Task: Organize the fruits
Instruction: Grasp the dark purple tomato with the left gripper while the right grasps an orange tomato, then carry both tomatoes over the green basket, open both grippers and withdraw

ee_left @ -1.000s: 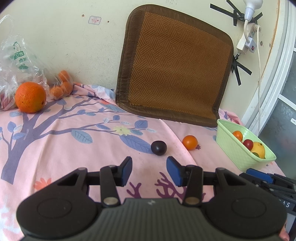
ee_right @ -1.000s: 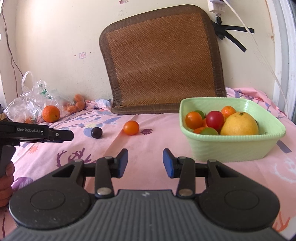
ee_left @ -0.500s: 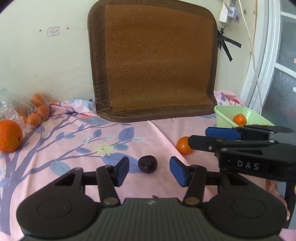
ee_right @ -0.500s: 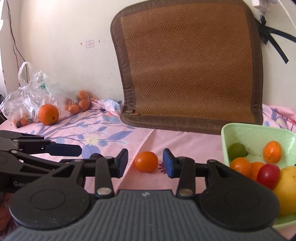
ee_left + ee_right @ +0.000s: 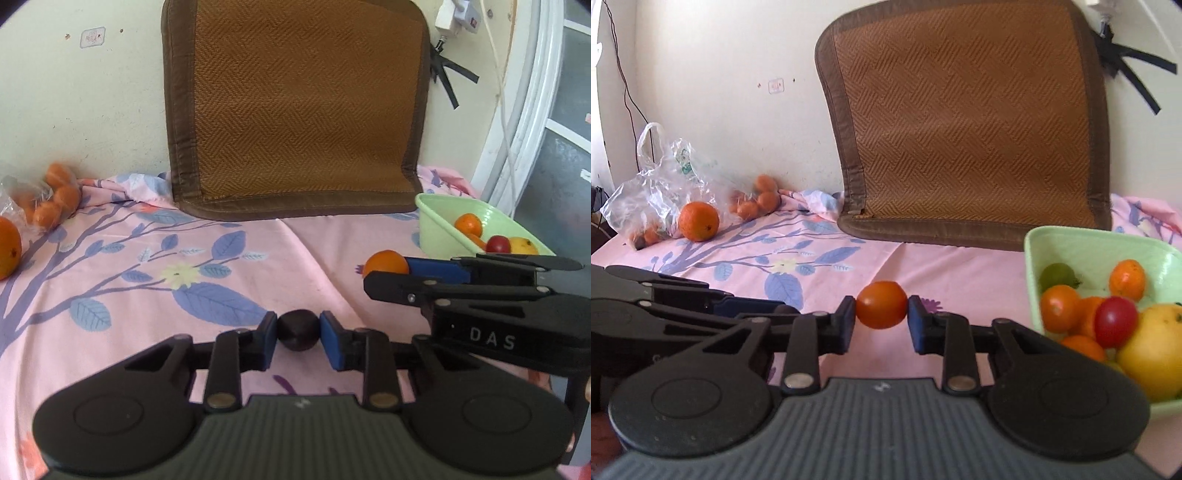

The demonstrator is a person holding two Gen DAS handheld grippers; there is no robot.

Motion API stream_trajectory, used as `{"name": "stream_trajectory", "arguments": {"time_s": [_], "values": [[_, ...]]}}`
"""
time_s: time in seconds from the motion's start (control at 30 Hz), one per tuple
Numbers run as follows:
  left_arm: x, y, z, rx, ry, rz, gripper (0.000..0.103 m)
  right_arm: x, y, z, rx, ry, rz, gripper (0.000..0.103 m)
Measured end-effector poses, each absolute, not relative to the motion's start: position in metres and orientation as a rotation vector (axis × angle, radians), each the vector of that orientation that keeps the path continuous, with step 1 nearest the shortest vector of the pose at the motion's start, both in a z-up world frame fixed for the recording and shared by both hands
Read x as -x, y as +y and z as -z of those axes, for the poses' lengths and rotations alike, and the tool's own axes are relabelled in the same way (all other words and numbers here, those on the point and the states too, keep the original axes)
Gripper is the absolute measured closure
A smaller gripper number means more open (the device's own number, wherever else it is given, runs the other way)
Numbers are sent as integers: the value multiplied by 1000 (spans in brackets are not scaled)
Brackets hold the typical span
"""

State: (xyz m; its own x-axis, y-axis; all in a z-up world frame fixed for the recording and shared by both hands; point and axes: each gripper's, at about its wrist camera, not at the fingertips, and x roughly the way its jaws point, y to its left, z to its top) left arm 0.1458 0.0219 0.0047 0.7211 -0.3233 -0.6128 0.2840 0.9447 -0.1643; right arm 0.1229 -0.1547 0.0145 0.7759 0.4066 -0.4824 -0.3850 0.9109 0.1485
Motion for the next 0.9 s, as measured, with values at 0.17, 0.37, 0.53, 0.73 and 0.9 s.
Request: {"name": "stream_trajectory", "arguments": {"time_s": [0.17,0.37,0.53,0.73,0.9], "values": [[-124,-6,-26,98,640,442,77,-65,-200,-25,-49,411,-325,70],[-132,-68,-61,93,593,568,77,-54,-259,-30,-46,317,-114,70],[-167,-121,-68,70,620,593,77,-72,-292,-21,-72,305,-45,70],[-217,-166,-55,51,710,579,76,-91,-314,-4,-109,340,-7,68],[-230,-182,-42,25,739,566,68,-91,-312,0,-100,337,-26,53]]}}
